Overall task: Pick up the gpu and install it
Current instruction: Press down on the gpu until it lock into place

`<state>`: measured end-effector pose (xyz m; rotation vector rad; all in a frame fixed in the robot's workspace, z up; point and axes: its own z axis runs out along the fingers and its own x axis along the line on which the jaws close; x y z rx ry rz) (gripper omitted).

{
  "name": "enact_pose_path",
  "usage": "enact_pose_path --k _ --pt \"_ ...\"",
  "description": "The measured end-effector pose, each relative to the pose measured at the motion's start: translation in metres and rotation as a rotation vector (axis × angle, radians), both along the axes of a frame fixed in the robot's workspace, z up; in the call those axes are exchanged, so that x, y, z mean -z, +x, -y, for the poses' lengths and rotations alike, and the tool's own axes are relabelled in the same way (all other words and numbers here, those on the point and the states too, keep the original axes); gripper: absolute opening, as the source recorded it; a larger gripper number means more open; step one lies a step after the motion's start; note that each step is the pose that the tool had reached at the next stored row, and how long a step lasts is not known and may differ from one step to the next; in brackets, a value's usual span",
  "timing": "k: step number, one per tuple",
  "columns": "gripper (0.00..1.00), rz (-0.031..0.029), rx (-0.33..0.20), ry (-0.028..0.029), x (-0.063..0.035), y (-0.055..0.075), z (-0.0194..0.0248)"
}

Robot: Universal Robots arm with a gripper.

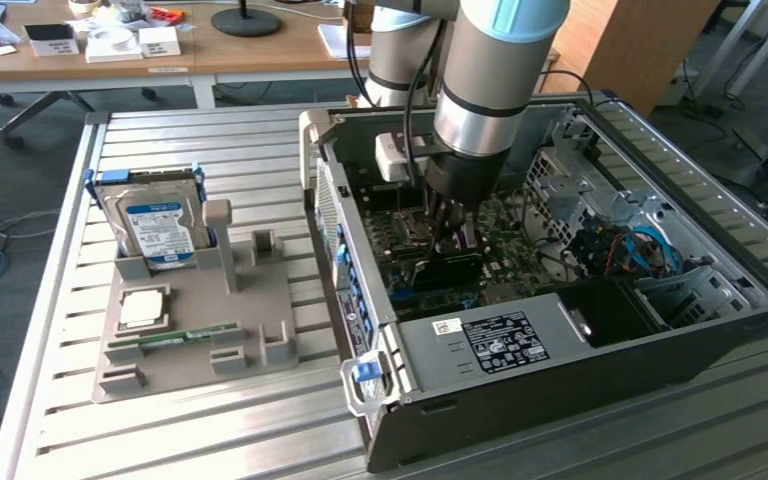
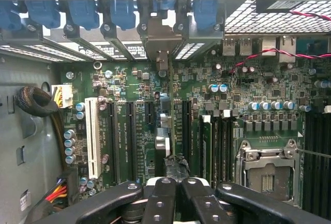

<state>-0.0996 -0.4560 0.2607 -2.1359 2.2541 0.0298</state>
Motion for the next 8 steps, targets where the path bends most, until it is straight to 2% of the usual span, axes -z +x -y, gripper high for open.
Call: enact_pose_path --k 8 --pt "0.11 0.0001 0.000 0.0002 0.0008 0.0000 0.0000"
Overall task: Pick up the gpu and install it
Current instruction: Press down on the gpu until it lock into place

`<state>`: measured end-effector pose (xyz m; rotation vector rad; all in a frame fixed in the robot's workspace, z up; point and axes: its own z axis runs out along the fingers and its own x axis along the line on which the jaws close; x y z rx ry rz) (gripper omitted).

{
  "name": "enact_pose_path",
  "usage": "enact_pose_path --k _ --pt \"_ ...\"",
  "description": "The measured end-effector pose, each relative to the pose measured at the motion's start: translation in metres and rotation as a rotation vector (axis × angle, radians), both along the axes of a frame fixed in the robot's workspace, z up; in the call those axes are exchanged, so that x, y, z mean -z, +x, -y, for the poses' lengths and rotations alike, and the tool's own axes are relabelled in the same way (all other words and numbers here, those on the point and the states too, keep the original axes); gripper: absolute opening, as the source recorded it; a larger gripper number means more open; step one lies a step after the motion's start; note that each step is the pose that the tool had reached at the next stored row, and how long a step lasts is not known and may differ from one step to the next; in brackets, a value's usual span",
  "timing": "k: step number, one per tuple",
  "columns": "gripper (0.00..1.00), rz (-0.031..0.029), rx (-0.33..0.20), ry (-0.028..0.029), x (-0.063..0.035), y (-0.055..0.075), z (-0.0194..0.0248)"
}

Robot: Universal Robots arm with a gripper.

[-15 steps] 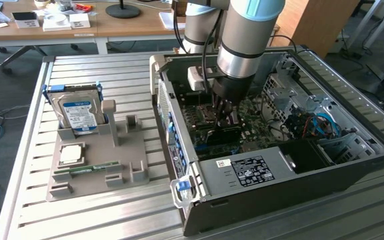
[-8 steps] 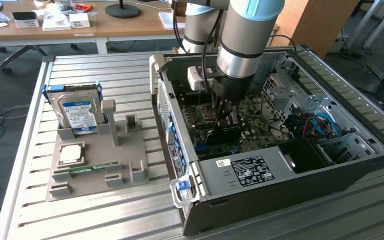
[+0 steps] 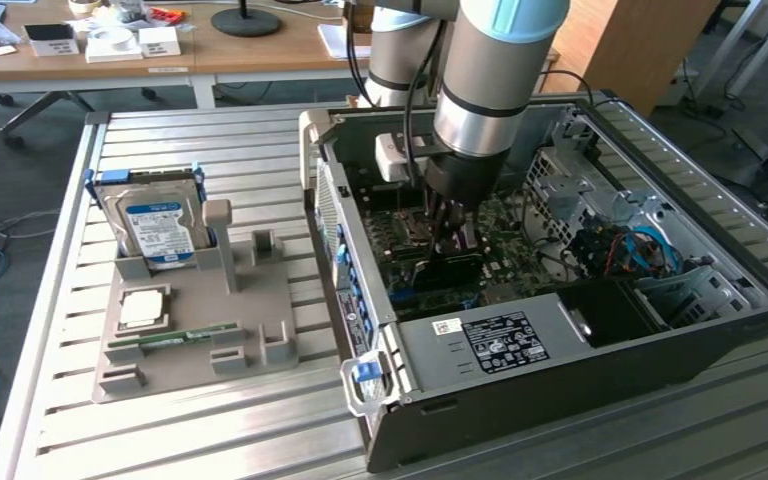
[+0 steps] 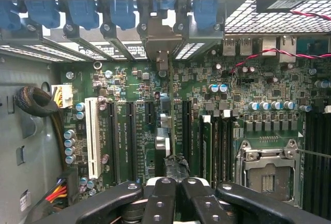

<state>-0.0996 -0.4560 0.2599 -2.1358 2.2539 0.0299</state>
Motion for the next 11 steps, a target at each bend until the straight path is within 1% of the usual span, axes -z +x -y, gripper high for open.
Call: enact_pose_path --k 8,10,11 --pt "0.11 0.0000 0.000 0.0001 -0.0002 0.0000 -0.0001" --pt "0.11 0.0009 0.000 0.0018 -0.0017 0.0000 -0.0002" --pt "0.11 0.0012 0.000 0.0015 -0.0032 0.0001 -0.0002"
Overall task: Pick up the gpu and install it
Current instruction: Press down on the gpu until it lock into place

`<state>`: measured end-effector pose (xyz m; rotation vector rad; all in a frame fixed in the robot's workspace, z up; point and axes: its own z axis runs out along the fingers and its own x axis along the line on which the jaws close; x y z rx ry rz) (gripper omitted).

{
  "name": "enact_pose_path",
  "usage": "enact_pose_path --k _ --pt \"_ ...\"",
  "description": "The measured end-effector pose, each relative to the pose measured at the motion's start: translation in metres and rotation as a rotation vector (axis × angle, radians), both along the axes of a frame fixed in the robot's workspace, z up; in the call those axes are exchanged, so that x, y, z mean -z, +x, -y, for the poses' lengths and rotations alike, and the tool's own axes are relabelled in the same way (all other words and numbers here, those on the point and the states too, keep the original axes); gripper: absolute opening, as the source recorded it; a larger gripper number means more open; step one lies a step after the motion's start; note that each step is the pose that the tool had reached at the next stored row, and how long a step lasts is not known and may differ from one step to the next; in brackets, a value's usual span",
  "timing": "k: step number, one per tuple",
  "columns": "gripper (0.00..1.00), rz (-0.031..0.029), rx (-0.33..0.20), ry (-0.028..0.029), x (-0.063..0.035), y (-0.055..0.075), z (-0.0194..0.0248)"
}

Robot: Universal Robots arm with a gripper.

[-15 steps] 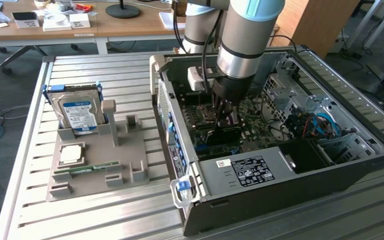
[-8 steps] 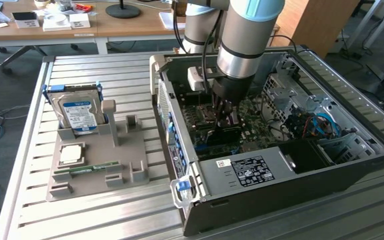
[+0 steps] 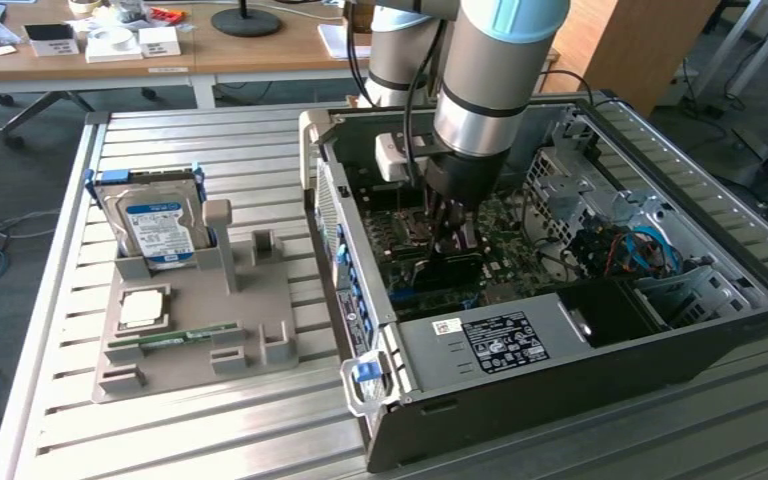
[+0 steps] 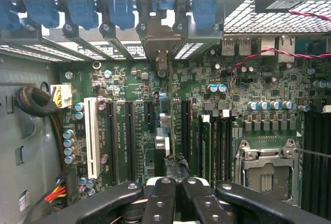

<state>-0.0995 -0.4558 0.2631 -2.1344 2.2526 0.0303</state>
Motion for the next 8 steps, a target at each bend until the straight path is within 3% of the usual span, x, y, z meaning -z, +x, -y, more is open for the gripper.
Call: enact_pose_path --k 8 --pt "0.11 -0.0011 0.000 -0.0016 -0.0250 0.000 0.0002"
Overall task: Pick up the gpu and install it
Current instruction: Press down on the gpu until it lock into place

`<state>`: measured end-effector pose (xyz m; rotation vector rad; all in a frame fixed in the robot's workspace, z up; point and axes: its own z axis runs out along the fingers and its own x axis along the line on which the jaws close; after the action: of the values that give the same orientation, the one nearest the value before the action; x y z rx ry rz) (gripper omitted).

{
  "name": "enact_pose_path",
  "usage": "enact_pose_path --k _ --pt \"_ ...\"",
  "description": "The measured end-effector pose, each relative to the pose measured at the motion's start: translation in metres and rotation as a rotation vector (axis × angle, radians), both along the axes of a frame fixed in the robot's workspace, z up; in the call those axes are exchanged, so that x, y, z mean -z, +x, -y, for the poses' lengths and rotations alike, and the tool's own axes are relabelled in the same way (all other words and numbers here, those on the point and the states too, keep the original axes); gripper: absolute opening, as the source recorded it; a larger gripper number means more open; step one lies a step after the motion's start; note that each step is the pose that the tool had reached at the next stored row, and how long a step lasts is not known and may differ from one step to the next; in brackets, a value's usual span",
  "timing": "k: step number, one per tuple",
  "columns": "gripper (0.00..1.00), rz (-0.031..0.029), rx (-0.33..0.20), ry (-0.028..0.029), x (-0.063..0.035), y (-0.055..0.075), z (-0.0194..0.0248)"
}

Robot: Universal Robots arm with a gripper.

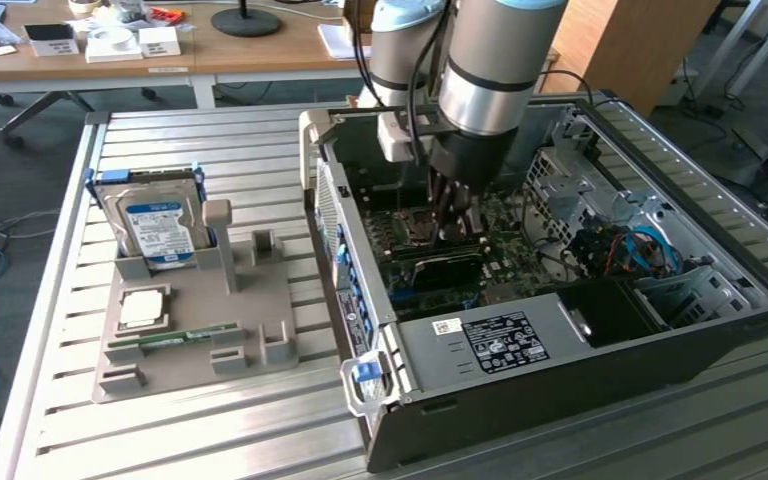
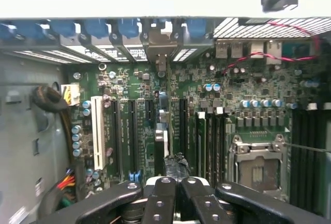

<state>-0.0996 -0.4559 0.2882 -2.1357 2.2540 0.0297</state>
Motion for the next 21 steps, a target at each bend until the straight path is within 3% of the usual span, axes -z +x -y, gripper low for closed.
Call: enact_pose_path --k 13,21 --pt "0.11 0.0000 0.000 -0.0002 -0.0369 0.000 0.0000" --pt "0.11 0.0000 0.000 -0.0002 -0.0398 0.000 0.0000"
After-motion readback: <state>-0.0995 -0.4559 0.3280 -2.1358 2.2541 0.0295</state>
